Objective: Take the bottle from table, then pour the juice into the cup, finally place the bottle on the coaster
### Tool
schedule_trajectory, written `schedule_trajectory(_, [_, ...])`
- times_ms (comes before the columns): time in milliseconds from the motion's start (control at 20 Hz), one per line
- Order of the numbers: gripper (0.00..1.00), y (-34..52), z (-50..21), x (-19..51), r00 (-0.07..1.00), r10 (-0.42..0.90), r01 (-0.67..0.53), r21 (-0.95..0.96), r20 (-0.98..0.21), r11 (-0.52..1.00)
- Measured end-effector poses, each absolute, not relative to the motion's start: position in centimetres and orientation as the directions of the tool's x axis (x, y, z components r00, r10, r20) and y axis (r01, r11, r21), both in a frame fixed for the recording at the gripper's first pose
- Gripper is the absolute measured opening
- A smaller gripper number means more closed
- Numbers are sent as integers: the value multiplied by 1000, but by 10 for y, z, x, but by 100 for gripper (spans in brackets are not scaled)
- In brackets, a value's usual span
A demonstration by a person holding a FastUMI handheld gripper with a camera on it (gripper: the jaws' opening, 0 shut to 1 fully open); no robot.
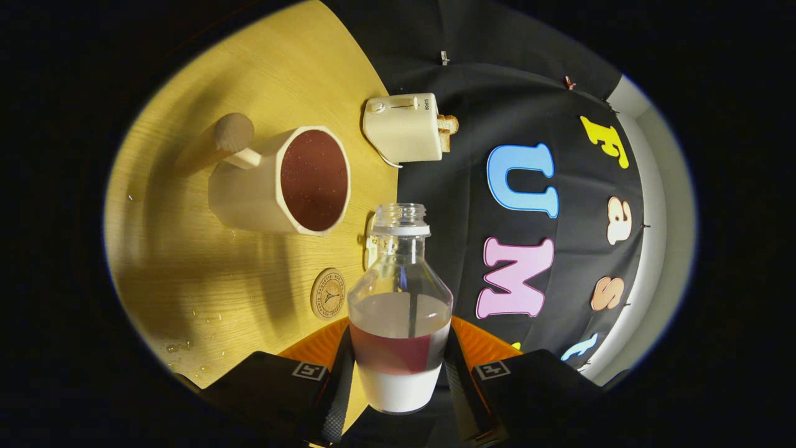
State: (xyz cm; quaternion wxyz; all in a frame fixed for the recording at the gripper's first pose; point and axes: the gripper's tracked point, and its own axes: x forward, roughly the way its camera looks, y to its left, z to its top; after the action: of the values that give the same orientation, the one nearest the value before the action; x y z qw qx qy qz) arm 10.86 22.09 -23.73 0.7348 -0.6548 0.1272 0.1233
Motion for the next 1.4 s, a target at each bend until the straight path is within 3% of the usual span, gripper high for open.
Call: schedule_trajectory(1400, [71,220,-245,120,934,46,-350,-933,-355,-86])
